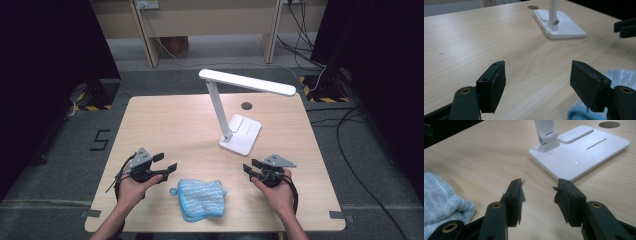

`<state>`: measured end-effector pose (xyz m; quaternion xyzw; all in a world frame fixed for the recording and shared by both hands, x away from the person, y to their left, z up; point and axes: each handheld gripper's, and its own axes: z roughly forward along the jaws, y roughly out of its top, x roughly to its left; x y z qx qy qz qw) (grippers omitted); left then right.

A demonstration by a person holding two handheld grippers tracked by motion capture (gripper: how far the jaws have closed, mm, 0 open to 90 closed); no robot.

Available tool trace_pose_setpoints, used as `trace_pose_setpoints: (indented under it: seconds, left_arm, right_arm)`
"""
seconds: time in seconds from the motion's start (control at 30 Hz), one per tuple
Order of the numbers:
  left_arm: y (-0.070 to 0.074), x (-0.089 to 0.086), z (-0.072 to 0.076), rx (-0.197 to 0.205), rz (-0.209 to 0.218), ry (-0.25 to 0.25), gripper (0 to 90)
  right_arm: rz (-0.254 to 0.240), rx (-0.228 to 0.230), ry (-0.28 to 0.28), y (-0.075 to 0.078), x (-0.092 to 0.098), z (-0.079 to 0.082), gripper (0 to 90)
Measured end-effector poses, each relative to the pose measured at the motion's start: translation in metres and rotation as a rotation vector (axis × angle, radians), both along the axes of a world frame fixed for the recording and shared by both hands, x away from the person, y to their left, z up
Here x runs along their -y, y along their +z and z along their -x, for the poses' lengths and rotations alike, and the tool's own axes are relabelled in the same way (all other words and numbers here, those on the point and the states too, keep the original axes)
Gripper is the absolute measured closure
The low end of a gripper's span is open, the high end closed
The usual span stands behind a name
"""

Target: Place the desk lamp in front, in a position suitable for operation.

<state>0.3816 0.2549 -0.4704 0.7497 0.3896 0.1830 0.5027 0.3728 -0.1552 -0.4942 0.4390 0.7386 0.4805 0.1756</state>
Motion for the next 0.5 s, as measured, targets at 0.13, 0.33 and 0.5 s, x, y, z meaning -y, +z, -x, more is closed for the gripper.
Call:
trace_pose_setpoints:
  seconds: [0.13, 0.33, 0.5]
  left_arm:
    - [0.014, 0.016, -0.021, 0.02, -0.014, -0.047, 32.2]
    - [0.028, 0.047, -0.058, 0.033, -0.035, -0.094, 34.8]
    - [0.033, 0.067, -0.081, 0.003, 0.001, -0.097, 35.6]
  right_arm:
    - [0.001, -0.006, -0.049, 0.002, 0.0, -0.012, 56.6]
    - [0.061, -0.016, -0.1, 0.003, -0.002, -0.037, 59.7]
    - [0.083, -0.034, -0.111, 0.0, -0.004, -0.049, 59.5]
